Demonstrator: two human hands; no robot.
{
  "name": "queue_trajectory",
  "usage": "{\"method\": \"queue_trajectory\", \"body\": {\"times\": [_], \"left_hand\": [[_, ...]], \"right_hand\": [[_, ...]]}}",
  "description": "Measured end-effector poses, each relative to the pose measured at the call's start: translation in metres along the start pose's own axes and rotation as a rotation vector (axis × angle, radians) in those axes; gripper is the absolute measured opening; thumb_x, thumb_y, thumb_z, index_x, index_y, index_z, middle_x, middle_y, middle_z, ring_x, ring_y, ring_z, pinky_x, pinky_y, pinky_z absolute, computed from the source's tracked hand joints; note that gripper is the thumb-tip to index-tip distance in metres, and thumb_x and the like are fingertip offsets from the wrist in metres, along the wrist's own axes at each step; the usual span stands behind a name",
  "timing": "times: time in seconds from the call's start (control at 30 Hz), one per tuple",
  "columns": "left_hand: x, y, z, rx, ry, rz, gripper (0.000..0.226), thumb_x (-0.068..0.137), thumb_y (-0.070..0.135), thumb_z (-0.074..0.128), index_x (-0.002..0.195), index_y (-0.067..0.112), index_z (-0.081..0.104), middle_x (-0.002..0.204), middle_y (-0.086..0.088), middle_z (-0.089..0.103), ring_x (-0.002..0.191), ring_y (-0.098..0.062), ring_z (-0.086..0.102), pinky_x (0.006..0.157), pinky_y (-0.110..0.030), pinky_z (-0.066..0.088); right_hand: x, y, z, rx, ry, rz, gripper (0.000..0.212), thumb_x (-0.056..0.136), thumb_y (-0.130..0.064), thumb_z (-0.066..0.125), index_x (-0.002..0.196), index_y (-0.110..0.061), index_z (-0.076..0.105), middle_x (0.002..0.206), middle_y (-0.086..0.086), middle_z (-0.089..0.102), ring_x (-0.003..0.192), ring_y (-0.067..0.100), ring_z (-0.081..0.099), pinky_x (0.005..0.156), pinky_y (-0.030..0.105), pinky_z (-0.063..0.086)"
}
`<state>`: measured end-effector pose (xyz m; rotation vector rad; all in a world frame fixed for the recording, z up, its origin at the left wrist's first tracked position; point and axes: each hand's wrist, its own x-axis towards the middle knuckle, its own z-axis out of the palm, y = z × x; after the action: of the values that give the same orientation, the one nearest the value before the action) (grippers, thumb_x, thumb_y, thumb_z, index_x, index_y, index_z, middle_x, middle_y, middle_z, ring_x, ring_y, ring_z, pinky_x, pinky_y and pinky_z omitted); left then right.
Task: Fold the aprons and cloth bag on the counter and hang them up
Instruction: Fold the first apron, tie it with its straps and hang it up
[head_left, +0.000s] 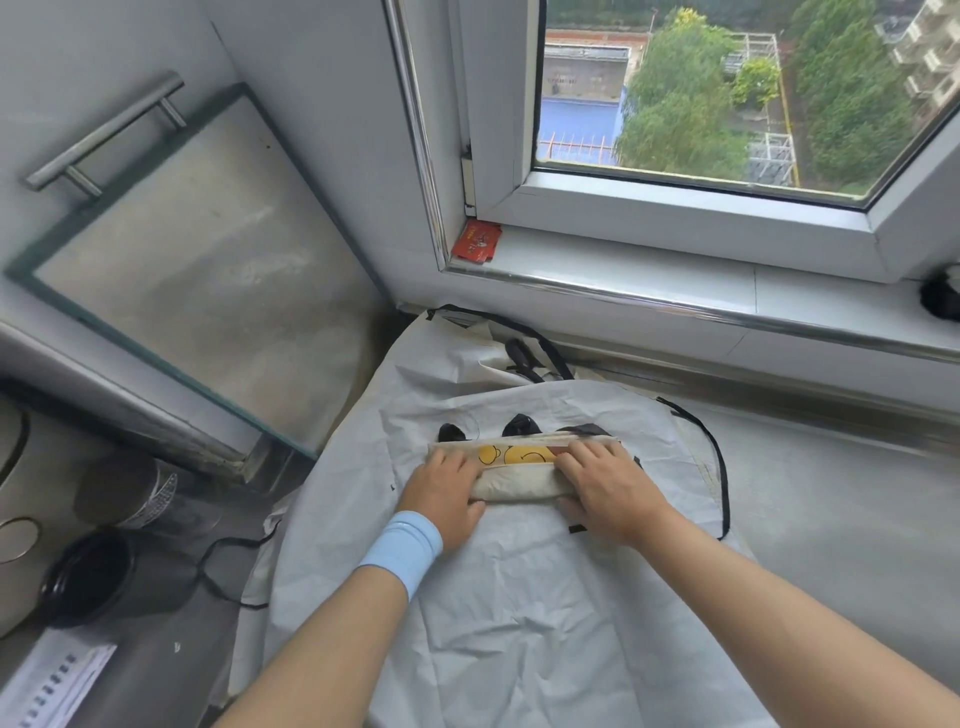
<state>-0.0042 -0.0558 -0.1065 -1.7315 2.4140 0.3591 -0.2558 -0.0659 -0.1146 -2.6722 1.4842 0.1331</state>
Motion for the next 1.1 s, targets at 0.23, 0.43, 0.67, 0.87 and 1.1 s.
{"method": "queue_trajectory", "body": {"times": [0.23, 0.43, 0.67, 0.87, 1.1], "left_hand": [[0.012, -0.02, -0.02, -0.289, -0.054, -0.133, 0.026, 0.098, 0.036, 0.047, 0.119, 0.029, 0.059, 0.118, 0.002, 0.064, 0.111, -0.023, 0.057, 0.09, -0.033, 0.046], [0.036, -0.007, -0.03, -0.302, -0.051, -0.331, 0.012, 0.092, 0.028, 0.055, 0.101, 0.022, 0.054, 0.111, -0.004, 0.057, 0.103, -0.027, 0.054, 0.08, -0.033, 0.042], [0.038, 0.012, -0.007, 0.046, 0.337, 0.192, 0.027, 0.07, 0.006, 0.05, 0.085, 0.021, 0.065, 0.082, -0.001, 0.059, 0.068, -0.025, 0.057, 0.054, -0.031, 0.045], [0.038, 0.015, 0.01, 0.015, 0.202, 0.187, 0.044, 0.08, 0.03, 0.045, 0.12, 0.022, 0.062, 0.114, 0.004, 0.063, 0.098, -0.021, 0.06, 0.082, -0.034, 0.048], [0.051, 0.024, -0.013, 0.033, 0.064, 0.095, 0.042, 0.088, 0.039, 0.055, 0.128, 0.026, 0.053, 0.128, 0.001, 0.044, 0.116, -0.024, 0.043, 0.093, -0.035, 0.036]], "right_hand": [[0.022, 0.008, -0.022, 0.186, -0.199, 0.212, 0.039, 0.102, -0.049, 0.038, 0.115, -0.018, 0.058, 0.112, 0.004, 0.064, 0.102, 0.028, 0.06, 0.073, 0.037, 0.043], [0.035, 0.006, -0.022, 0.308, -0.153, 0.326, 0.025, 0.099, -0.039, 0.045, 0.111, -0.018, 0.053, 0.107, 0.006, 0.064, 0.097, 0.03, 0.058, 0.069, 0.036, 0.039], [0.045, -0.002, -0.012, 0.211, 0.119, 0.212, 0.03, 0.066, -0.009, 0.078, 0.09, -0.02, 0.065, 0.083, 0.003, 0.056, 0.075, 0.03, 0.057, 0.061, 0.032, 0.033], [0.044, -0.004, 0.003, 0.083, 0.24, 0.004, 0.006, 0.074, -0.017, 0.069, 0.075, -0.017, 0.062, 0.076, 0.001, 0.055, 0.071, 0.026, 0.053, 0.064, 0.035, 0.04], [0.047, 0.001, -0.007, -0.185, 0.181, -0.078, 0.015, 0.075, -0.013, 0.047, 0.076, -0.016, 0.062, 0.069, 0.002, 0.058, 0.074, 0.027, 0.055, 0.091, 0.046, 0.041]]}}
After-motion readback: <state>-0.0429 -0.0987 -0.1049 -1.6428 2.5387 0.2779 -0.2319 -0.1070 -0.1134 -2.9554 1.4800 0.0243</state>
